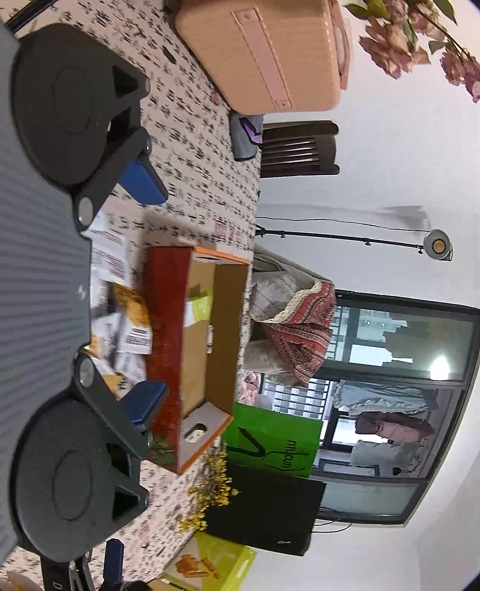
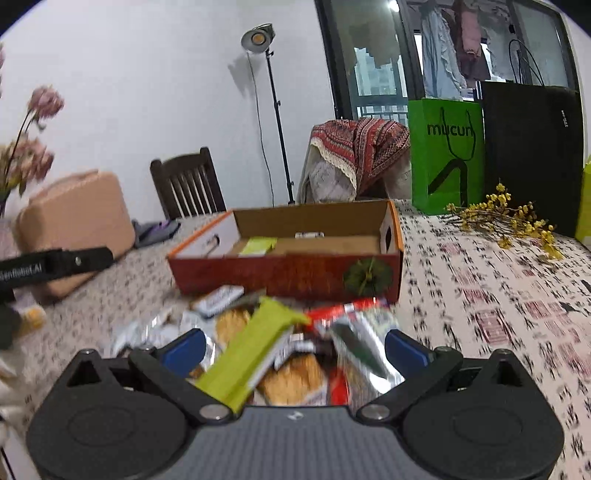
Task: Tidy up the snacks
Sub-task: 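Move both tools back to the snack pile, then grasp the oat cracker packet with the right gripper while the left gripper approaches a white packet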
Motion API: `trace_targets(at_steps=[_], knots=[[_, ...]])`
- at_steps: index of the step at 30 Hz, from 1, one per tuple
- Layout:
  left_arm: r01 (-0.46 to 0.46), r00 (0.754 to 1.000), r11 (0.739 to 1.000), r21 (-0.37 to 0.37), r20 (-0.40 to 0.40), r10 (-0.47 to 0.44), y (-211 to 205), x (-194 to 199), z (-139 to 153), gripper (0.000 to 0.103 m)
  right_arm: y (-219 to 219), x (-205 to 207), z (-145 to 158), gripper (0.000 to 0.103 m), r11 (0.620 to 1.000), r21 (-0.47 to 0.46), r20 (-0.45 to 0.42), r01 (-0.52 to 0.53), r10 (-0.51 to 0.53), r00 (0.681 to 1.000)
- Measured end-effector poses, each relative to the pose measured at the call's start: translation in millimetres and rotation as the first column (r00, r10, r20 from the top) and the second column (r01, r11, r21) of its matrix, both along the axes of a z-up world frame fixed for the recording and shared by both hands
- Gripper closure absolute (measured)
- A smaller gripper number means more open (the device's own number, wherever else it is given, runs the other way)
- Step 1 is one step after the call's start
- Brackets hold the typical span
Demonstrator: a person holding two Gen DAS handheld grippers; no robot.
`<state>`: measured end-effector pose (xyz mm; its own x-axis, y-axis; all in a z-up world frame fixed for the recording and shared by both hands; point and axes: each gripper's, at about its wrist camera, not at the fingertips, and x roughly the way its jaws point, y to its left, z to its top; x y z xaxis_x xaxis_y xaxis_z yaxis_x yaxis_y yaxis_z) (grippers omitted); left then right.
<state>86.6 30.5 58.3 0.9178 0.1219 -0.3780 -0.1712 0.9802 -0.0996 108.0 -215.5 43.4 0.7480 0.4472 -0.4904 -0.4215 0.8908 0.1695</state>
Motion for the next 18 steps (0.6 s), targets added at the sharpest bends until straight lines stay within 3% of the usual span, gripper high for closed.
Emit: trace_targets(at_steps=[11,18], knots=[[0.007,0.997,0.999,-0.032,-0.075,-0.009,6.2,-33.3,-34.2,0.0,4.3,-31.9,-32.4,0.004,0.998,-0.064,-0.074,-0.009,0.005,0.997],[-0.002,0.995,0.999,-0.036,-0.1,-0.002,11.8,-41.8,-46.3,0.0,2.0,-40.2,-51.0,0.018,0.996,-0.088,-0.108,0.0,-0.009,0.994]])
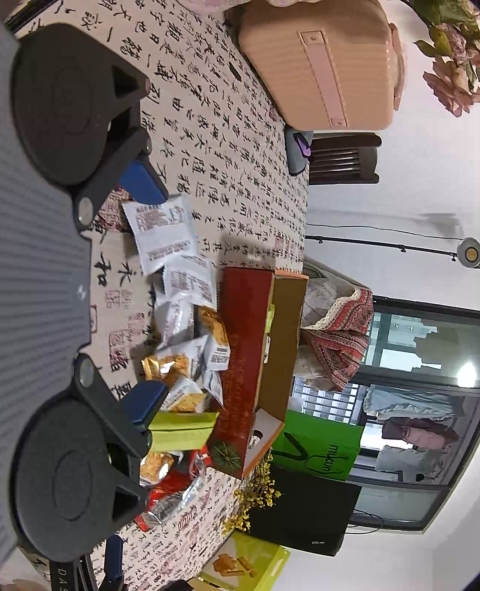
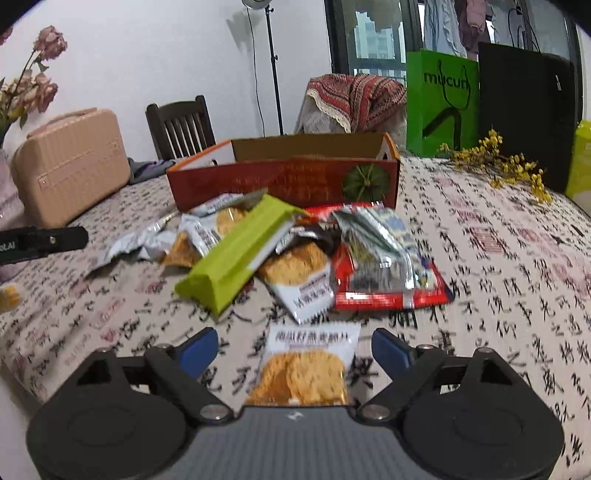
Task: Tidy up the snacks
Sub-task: 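Grasp the oat cracker packet with the right gripper while the left gripper approaches a white packet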
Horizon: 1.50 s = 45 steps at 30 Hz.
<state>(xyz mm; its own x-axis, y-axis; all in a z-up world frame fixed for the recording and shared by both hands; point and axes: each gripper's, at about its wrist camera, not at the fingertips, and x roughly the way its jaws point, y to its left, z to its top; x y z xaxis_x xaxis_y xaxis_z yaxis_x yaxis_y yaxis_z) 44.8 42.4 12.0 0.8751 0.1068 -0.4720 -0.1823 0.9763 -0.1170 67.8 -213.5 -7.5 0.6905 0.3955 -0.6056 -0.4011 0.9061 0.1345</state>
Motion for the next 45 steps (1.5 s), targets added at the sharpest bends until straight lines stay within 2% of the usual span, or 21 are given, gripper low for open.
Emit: trace_targets(at_steps=[3,4,9,13,22,27,33,40,42,43,45], knots=[[-0.001,1.0,1.0,-0.006,-0.002,0.001,1.8,-0.8,-1.3,0.0,1.3,-4.1,-3.8,0.046,1.0,-0.02,0.008,-0.001,0.001,1.0],[0.0,1.0,1.0,-0.006,-0.002,0.0,1.9,-1.1,-1.6,0.0,1.5,-4.2,-4.4,0.051,1.0,-0.024,0.007,-0.006,0.007,1.0],[0.001,1.0,1.0,-0.012,-0.006,-0.001,2.3,-0.4,-3.5,0.0,7.8,-7.6,-5.9,0.054,0.997,-0.067,0.035,-0.024,0.027,0.999],[0.003,1.0,1.0,-0.015,-0.004,-0.003,2.9,0.0,-3.6,0.0,8.7,-7.5,-4.5,0.059,0.998,-0.058,0.041,-0.03,0.032,0.999],[-0.031,0.999,0.999,-0.022,-0.027,0.03,13.2,6.8,-7.0,0.0,6.9,-6.9,12.0,0.06,0.999,-0.019,0.098,-0.028,0.03,0.995],[-0.093,0.993,0.995,-0.036,-0.074,0.091,27.6,20.9,-13.1,0.0,8.3,1.8,19.3,0.06,1.0,0.016,0.123,-0.021,0.019,0.992],[-0.196,0.974,0.978,-0.071,-0.126,0.186,54.4,44.2,-20.4,0.001,9.3,15.8,22.2,0.06,0.999,0.043,0.129,0.0,-0.005,0.992],[-0.195,0.968,0.972,-0.128,-0.185,0.17,63.8,70.9,-33.5,0.02,11.8,24.7,23.9,0.06,0.998,0.057,0.137,0.012,-0.02,0.99],[-0.19,0.97,0.974,-0.122,-0.178,0.167,61.3,72.8,-33.4,0.033,12.8,25.6,24.5,0.06,0.998,0.058,0.142,0.011,-0.02,0.99],[-0.178,0.973,0.974,-0.14,-0.171,0.153,62.2,72.3,-33.2,0.049,12.3,26.3,24.6,0.06,0.998,0.06,0.142,0.011,-0.02,0.99],[-0.171,0.976,0.973,-0.156,-0.161,0.146,63.3,71.1,-33.8,0.052,13.5,28.3,24.6,0.06,0.998,0.057,0.139,0.011,-0.019,0.99]])
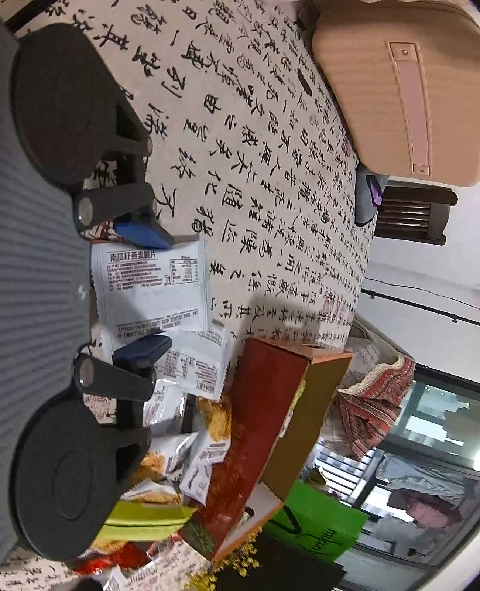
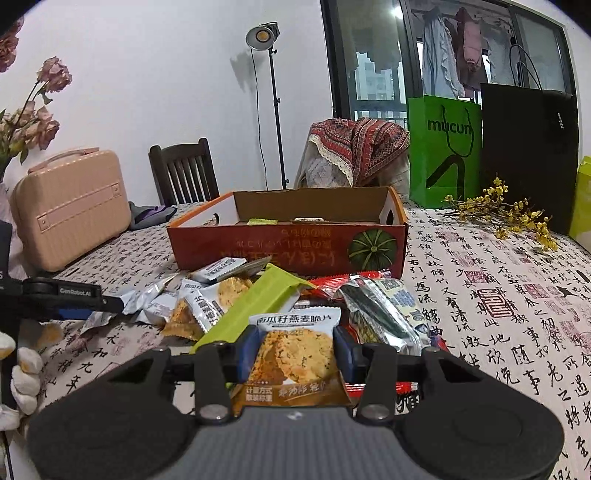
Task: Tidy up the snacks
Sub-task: 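Grasp the oat cracker packet with the right gripper while the left gripper approaches a white packet, then carry the oat cracker packet and white packet into the orange box and open both grippers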
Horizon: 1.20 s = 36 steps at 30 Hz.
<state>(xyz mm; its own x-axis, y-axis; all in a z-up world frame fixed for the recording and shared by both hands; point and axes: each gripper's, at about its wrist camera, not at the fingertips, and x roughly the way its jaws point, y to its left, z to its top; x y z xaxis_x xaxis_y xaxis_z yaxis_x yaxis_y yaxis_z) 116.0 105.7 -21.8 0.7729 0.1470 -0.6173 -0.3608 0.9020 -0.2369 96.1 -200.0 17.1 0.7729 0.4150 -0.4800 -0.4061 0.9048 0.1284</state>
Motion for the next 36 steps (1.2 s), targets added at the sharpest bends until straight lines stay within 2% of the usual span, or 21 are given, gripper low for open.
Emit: trace_targets(at_steps=[6,17,26,36], knots=[[0.009,1.0,0.999,0.031,0.027,-0.01,-4.1,-6.9,4.3,0.055,3.9,4.3,1.1,0.06,1.0,0.002,0.002,-0.012,0.012,1.0],[0.05,0.992,0.996,0.077,0.112,-0.059,-15.1,-8.0,32.6,0.055,5.7,16.5,11.4,0.06,1.0,0.029,0.039,-0.009,0.008,0.999],[0.087,0.981,0.991,0.101,0.167,-0.103,-33.7,19.5,59.7,0.055,12.2,45.4,40.4,0.06,0.999,0.038,0.105,0.009,-0.012,0.994],[0.115,0.966,0.987,0.114,0.217,-0.138,-54.5,65.4,92.0,0.055,21.5,97.5,72.6,0.06,0.998,0.053,0.121,0.033,-0.04,0.992]])
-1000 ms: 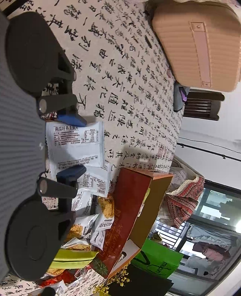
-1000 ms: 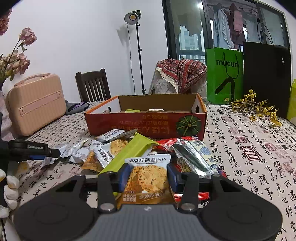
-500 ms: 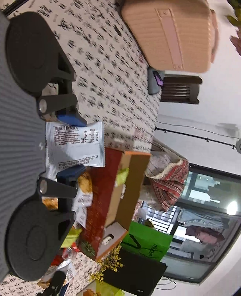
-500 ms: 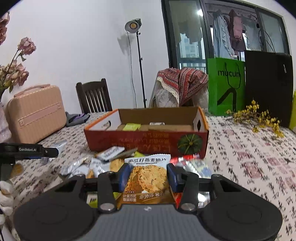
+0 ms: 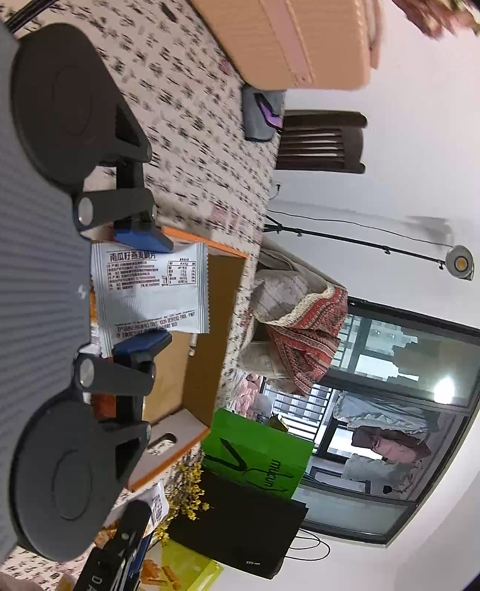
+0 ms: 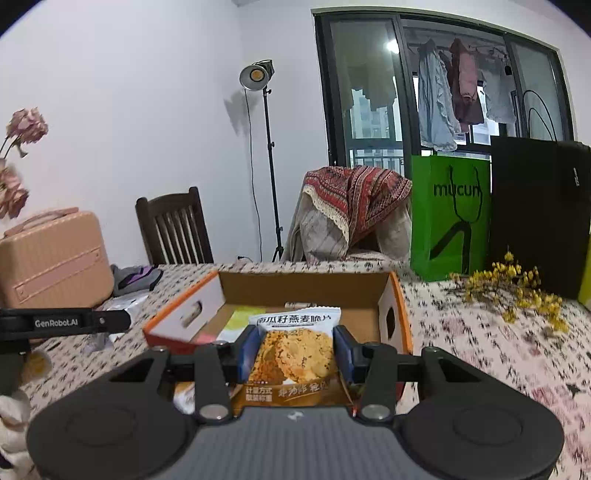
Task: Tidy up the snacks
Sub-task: 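Carry the oat cracker packet and white packet into the orange box and open both grippers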
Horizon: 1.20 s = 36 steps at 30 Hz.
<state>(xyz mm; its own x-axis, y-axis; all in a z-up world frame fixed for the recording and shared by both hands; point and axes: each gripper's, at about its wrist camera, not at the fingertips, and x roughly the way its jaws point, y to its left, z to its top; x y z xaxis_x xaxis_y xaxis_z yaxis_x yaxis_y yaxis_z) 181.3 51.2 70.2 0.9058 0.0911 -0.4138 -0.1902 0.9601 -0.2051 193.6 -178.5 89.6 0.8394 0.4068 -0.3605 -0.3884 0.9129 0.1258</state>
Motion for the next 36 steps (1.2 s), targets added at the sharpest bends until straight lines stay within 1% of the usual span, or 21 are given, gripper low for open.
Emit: trace_targets(at_steps=[3,6,11,15,18,22,24,29,33,34,36], knots=[[-0.003,1.0,1.0,0.022,-0.01,0.003,-7.4,18.3,2.9,0.055,1.5,18.9,5.6,0.06,1.0,0.013,-0.006,0.007,-0.007,1.0],[-0.002,1.0,1.0,0.028,-0.021,0.003,-12.3,34.2,1.3,0.055,3.9,40.6,10.3,0.06,1.0,0.029,-0.023,0.009,-0.009,1.0],[-0.013,0.999,0.999,0.035,-0.035,0.014,-16.0,61.9,0.6,0.055,11.9,74.1,12.2,0.06,0.999,0.011,-0.03,0.031,-0.031,0.999],[-0.028,0.998,0.999,0.033,-0.051,0.03,-15.8,85.0,-4.8,0.055,17.8,101.5,3.2,0.06,0.998,0.029,-0.058,0.051,-0.05,0.997],[-0.042,0.997,0.998,0.051,-0.067,0.045,-14.7,100.9,-12.6,0.055,21.0,119.9,-10.7,0.06,0.997,0.038,-0.076,0.064,-0.061,0.995],[-0.05,0.997,0.997,0.058,-0.051,0.053,-10.0,110.3,-27.3,0.055,17.5,127.3,-32.9,0.06,0.996,0.046,-0.066,0.078,-0.075,0.995],[-0.062,0.996,0.993,0.097,-0.059,0.068,-12.8,116.8,-33.7,0.055,20.2,129.8,-40.5,0.06,0.998,0.018,-0.073,0.067,-0.065,0.995],[-0.05,0.998,0.991,0.125,-0.04,0.056,-15.4,117.3,-39.8,0.055,24.8,134.7,-48.9,0.06,0.998,0.002,-0.092,0.057,-0.056,0.994],[-0.038,0.997,0.991,0.129,-0.057,0.046,-15.4,120.3,-46.5,0.055,24.1,135.7,-52.0,0.059,0.998,-0.001,-0.101,0.055,-0.055,0.993],[-0.036,0.997,0.991,0.127,-0.062,0.044,-14.4,121.0,-47.6,0.053,24.1,136.1,-52.3,0.057,0.999,-0.001,-0.105,0.049,-0.049,0.993],[-0.035,0.997,0.993,0.116,-0.067,0.043,-12.9,120.9,-48.3,0.036,24.8,136.1,-53.2,0.056,0.999,-0.002,-0.11,0.048,-0.048,0.993]])
